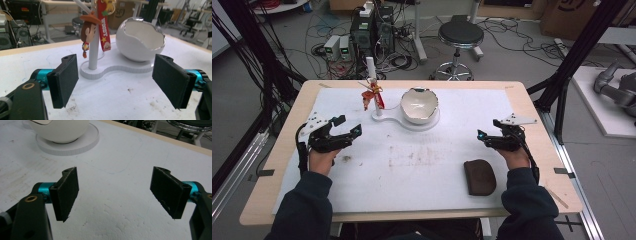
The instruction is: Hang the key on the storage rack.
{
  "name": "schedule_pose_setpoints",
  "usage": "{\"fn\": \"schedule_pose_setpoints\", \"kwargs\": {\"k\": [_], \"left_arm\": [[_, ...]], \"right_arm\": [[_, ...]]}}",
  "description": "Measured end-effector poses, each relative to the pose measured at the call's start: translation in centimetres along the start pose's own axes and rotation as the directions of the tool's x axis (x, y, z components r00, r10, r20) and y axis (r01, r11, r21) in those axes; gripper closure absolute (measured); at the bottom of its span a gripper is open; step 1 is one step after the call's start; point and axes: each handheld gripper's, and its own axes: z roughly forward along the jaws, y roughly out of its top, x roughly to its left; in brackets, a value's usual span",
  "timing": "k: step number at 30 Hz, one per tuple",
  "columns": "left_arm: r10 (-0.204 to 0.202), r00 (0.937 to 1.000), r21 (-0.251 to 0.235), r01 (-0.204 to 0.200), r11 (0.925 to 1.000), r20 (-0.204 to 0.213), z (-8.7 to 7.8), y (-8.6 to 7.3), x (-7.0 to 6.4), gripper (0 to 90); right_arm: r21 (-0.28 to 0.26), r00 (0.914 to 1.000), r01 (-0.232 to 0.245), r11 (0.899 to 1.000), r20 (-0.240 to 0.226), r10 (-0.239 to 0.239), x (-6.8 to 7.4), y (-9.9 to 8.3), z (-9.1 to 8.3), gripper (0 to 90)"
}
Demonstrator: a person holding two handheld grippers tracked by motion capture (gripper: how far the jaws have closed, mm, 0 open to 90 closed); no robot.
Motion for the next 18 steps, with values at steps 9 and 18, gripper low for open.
{"fn": "schedule_pose_setpoints", "kwargs": {"k": [9, 18], "left_arm": [[0.049, 0.9987, 0.04, -0.049, 0.998, -0.011, 0.17, -0.41, -0.16, 21.7], [0.052, 0.9985, 0.053, -0.051, 0.9973, -0.015, 0.2, -0.54, -0.26, 21.7]], "right_arm": [[-0.002, 0.9996, -0.007, 1.0, 0.026, 0.007, -0.06, 0.0, 0.22, 22.4], [0.001, 0.9999, -0.009, 1.0, 0.009, 0.009, -0.01, -0.04, 0.33, 22.5]]}}
